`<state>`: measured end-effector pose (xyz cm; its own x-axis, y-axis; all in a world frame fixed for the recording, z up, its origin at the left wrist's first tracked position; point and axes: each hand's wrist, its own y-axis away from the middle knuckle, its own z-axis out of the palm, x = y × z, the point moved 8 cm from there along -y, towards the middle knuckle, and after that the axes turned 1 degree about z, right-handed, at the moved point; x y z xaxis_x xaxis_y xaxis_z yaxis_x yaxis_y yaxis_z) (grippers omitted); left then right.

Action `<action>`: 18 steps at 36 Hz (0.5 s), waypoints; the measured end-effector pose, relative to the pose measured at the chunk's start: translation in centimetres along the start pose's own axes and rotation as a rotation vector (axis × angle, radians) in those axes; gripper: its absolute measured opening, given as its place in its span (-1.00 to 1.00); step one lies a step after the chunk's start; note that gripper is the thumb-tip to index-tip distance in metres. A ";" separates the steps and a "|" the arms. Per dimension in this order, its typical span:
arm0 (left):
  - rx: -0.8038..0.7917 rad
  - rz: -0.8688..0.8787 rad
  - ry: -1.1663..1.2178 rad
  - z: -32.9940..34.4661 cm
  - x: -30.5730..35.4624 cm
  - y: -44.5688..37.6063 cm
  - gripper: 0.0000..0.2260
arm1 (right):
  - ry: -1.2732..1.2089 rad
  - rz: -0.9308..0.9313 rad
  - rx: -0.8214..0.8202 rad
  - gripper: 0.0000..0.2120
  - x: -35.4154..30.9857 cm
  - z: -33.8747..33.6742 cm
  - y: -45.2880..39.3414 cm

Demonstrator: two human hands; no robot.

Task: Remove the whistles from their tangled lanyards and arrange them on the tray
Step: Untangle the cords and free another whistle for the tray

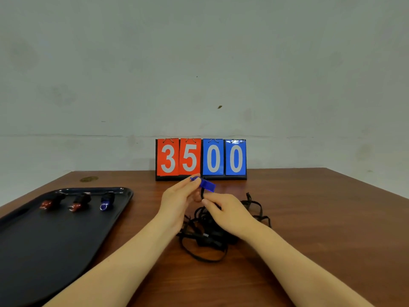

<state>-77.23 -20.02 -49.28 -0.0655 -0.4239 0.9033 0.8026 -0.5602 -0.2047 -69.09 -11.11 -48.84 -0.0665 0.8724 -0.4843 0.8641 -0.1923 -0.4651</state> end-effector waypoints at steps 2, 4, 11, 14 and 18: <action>0.029 0.009 -0.062 -0.4 -0.2 -0.3 -0.80 | 0.022 -0.034 -0.024 -0.76 -0.5 0.1 0.1; 0.068 0.056 -0.199 -0.9 0.1 -0.6 -0.81 | 0.053 -0.071 -0.049 -0.75 -1.1 0.3 0.2; 0.028 0.191 -0.483 -1.0 1.3 -0.8 -0.82 | -0.104 -0.012 0.078 -0.77 -1.2 -1.4 0.5; -0.004 0.203 -0.499 -0.6 1.7 -0.8 -0.83 | -0.181 0.061 0.217 -0.76 -0.2 -2.8 0.6; -0.075 0.177 -0.475 0.5 1.7 -0.1 -0.83 | -0.256 0.152 0.336 -0.77 1.2 -4.1 0.8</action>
<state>-77.16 -20.31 -47.49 0.3580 -0.1568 0.9205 0.7311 -0.5661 -0.3808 -66.42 -8.36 -46.71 -0.1089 0.6919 -0.7137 0.6666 -0.4818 -0.5688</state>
